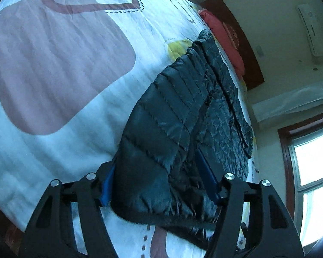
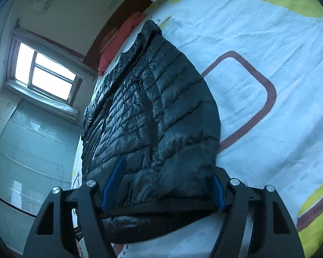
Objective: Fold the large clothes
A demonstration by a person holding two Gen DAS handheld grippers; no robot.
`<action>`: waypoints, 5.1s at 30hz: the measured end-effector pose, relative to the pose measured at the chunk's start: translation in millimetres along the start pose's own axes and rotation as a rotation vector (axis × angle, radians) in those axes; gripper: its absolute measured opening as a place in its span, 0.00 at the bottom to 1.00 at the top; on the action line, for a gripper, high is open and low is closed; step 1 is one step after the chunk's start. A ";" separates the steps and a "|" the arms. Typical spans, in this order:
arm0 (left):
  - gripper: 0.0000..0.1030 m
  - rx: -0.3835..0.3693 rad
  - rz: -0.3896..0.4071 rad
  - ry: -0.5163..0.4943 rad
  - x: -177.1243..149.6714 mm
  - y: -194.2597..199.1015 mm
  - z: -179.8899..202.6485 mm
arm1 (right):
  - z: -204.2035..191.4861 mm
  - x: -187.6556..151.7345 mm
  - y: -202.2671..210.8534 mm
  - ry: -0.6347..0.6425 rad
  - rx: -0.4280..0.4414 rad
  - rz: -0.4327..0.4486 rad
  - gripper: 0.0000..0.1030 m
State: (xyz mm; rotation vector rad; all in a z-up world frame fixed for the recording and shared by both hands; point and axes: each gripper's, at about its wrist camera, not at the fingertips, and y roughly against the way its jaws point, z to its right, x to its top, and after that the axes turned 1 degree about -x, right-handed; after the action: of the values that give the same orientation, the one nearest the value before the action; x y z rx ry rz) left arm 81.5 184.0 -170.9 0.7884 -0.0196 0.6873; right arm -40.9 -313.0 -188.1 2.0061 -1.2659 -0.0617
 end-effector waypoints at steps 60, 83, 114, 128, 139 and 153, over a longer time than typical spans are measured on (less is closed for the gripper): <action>0.09 -0.148 0.183 -0.320 250.5 -149.5 239.5 | -150.1 279.6 -154.6 0.061 0.309 0.121 0.11; 0.68 -0.132 0.065 -0.271 290.8 -246.5 201.8 | -117.9 307.2 -229.3 0.023 0.242 0.040 0.67; 0.69 0.271 0.000 -0.575 287.7 -354.9 245.1 | -232.1 288.1 -368.4 0.658 -0.353 -0.038 0.57; 0.71 0.234 0.000 -0.462 305.1 -342.1 211.4 | -190.7 306.1 -350.1 0.576 -0.389 0.002 0.57; 0.71 0.165 0.071 -0.274 309.1 -265.0 191.1 | -179.9 305.0 -281.5 0.474 -0.374 0.074 0.58; 0.77 0.022 0.135 0.105 210.5 -144.8 75.0 | -81.3 227.8 -132.8 0.193 -0.333 0.145 0.64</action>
State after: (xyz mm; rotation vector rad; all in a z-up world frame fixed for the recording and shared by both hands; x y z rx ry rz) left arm 347.3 180.2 -155.3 0.7763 0.0300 0.8574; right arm 209.0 -417.3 -135.1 1.5934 -1.1877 -0.0079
